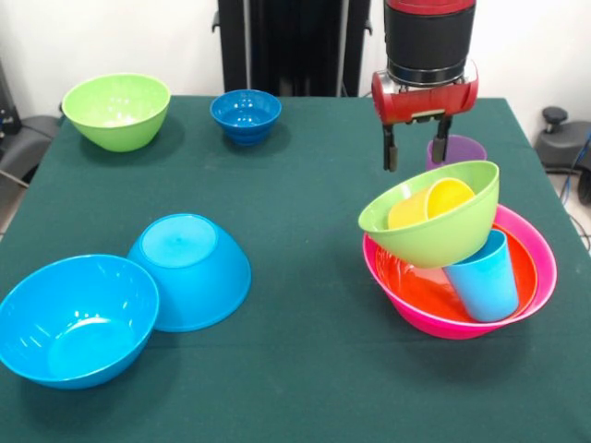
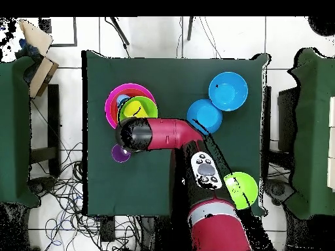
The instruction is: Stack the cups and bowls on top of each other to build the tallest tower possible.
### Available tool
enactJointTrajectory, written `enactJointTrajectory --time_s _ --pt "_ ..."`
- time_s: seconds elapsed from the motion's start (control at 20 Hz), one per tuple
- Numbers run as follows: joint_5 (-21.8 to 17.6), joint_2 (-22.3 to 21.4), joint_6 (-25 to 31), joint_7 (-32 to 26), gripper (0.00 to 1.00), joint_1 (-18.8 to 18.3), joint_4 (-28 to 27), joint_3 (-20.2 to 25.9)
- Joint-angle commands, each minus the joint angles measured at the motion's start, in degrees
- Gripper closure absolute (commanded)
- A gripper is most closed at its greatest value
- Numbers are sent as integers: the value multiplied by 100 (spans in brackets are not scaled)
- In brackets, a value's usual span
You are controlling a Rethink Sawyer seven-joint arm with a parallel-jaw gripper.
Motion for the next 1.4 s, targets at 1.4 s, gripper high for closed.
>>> enactJointTrajectory --time_s 1.4 --pt "203 585 -227 717 0 67 -357 256"
